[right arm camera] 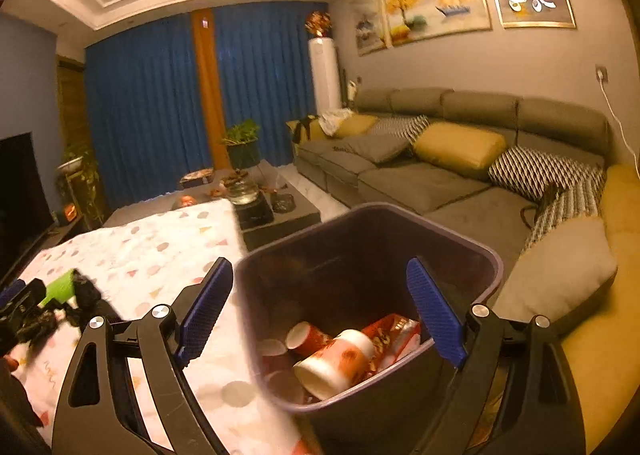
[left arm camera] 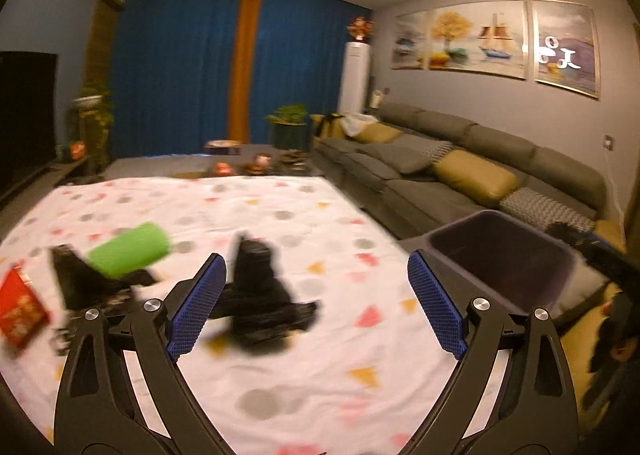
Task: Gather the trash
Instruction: 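Move both tools back over the black plastic bags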
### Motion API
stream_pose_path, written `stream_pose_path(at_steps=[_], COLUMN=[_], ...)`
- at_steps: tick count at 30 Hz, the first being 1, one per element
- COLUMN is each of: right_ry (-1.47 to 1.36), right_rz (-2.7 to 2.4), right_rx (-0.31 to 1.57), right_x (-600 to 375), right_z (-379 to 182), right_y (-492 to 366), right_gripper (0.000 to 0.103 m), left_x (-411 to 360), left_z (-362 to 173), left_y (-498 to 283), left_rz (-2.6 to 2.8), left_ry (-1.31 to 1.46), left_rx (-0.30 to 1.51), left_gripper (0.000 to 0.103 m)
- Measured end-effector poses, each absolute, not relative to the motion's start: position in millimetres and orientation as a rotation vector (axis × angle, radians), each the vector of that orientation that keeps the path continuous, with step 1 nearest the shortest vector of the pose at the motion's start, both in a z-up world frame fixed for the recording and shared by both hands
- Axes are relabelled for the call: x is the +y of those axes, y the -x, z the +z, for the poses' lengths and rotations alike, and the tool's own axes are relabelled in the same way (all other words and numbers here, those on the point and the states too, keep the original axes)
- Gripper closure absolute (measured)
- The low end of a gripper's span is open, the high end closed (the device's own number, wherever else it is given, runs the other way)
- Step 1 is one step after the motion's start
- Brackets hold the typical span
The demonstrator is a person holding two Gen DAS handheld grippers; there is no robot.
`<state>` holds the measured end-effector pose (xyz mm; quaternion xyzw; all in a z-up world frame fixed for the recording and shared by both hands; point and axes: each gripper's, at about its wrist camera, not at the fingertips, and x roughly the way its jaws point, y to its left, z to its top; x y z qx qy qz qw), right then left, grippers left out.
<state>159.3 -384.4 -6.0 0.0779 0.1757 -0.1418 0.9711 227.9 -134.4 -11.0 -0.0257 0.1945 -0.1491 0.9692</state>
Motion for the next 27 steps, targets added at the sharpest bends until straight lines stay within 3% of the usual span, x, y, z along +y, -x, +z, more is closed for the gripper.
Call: stream_pose_path(at_steps=[15, 27], right_ry=[-0.078, -0.035], right_rz=[0.003, 0.101], right_rx=[0.371, 0.418], right_x=[-252, -178], right_z=[-4, -17], right_y=[-159, -200], right_gripper=[0.017, 0.017], left_x=[9, 43], left_z=[-24, -35], left_y=[-188, -212], left_rz=[-0.022, -0.002], left_ry=[0.092, 0.099], left_rx=[0.428, 0.471], left_gripper=[0.012, 0.013])
